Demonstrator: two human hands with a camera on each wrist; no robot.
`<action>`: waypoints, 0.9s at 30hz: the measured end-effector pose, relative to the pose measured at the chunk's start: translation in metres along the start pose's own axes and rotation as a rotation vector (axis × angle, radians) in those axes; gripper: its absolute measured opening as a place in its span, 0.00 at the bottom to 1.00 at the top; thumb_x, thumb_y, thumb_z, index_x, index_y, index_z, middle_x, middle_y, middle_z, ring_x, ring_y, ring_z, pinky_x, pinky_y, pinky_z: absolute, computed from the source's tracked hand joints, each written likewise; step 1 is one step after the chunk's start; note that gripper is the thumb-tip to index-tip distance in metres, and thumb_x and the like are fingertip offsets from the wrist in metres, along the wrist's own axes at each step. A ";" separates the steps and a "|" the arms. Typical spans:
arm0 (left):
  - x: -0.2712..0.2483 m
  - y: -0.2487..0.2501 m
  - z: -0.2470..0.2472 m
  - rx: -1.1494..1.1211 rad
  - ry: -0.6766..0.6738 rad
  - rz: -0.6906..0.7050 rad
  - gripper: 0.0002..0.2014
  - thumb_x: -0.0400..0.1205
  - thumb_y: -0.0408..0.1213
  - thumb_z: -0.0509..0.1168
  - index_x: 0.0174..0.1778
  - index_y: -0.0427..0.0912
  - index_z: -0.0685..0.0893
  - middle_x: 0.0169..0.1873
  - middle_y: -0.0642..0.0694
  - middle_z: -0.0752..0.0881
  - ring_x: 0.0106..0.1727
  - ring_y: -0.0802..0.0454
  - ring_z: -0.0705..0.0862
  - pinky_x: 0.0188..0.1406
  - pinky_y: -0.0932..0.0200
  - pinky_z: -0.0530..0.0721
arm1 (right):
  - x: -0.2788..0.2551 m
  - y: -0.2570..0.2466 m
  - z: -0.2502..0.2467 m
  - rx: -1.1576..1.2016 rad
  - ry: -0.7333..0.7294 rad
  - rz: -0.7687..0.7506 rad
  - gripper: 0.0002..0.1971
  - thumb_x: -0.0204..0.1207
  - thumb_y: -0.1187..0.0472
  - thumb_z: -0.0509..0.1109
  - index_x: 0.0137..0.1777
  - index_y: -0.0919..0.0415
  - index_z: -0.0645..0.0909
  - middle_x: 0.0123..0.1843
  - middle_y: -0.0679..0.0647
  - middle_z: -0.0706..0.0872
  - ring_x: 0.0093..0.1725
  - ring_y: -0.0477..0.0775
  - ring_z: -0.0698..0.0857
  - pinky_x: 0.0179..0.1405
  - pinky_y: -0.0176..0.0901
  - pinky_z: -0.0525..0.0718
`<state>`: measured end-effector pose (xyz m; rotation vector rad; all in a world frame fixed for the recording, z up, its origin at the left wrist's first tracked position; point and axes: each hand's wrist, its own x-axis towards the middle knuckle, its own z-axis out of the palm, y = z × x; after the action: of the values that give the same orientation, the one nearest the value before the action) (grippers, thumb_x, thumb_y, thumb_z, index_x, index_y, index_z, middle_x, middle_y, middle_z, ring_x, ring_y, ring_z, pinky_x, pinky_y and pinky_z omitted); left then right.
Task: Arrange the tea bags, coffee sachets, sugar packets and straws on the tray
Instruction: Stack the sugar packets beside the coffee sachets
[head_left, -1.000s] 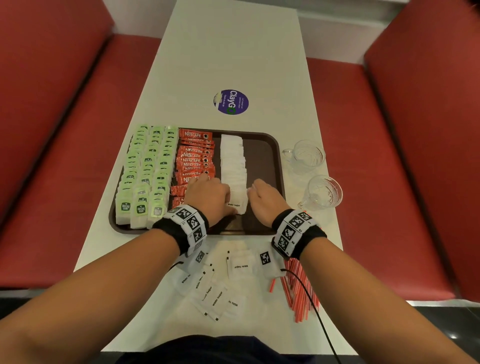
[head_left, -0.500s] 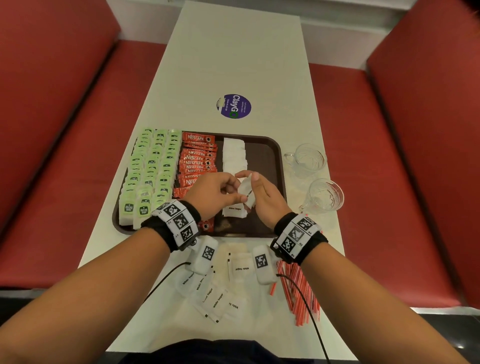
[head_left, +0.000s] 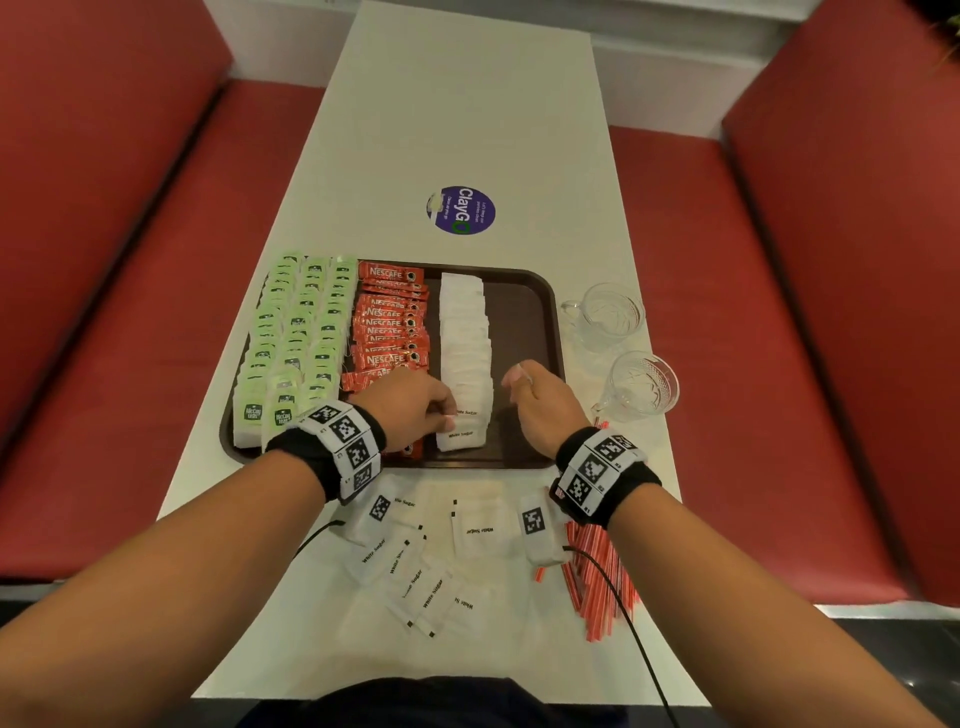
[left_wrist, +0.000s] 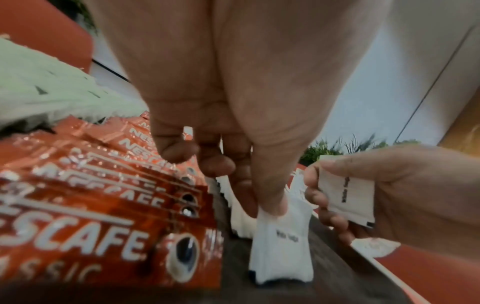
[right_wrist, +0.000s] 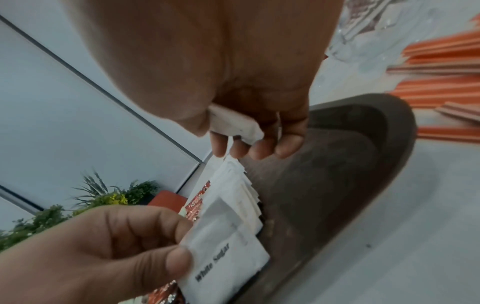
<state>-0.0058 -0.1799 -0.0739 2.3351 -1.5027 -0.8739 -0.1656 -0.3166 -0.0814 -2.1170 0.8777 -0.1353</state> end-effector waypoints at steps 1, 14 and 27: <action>0.002 0.001 0.002 0.027 -0.015 -0.006 0.06 0.82 0.46 0.71 0.52 0.52 0.88 0.43 0.56 0.87 0.44 0.57 0.84 0.43 0.62 0.77 | 0.000 0.000 0.000 -0.051 -0.028 0.019 0.15 0.90 0.56 0.51 0.54 0.58 0.79 0.44 0.51 0.82 0.43 0.51 0.80 0.44 0.43 0.72; 0.001 0.016 0.017 0.461 0.070 -0.106 0.19 0.72 0.67 0.70 0.41 0.54 0.81 0.41 0.54 0.84 0.49 0.49 0.80 0.51 0.50 0.78 | 0.005 -0.009 0.012 -0.479 -0.280 0.077 0.17 0.89 0.58 0.53 0.54 0.65 0.83 0.51 0.60 0.87 0.51 0.61 0.85 0.50 0.48 0.81; 0.013 0.019 0.014 0.438 0.146 -0.116 0.19 0.75 0.68 0.66 0.42 0.55 0.82 0.47 0.51 0.83 0.53 0.46 0.79 0.55 0.47 0.80 | -0.002 -0.017 0.003 -0.029 -0.084 0.113 0.09 0.86 0.56 0.54 0.54 0.62 0.68 0.44 0.58 0.83 0.38 0.54 0.79 0.40 0.53 0.78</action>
<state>-0.0250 -0.1979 -0.0802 2.7432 -1.6423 -0.4115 -0.1571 -0.3062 -0.0704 -2.0782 0.9517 0.0243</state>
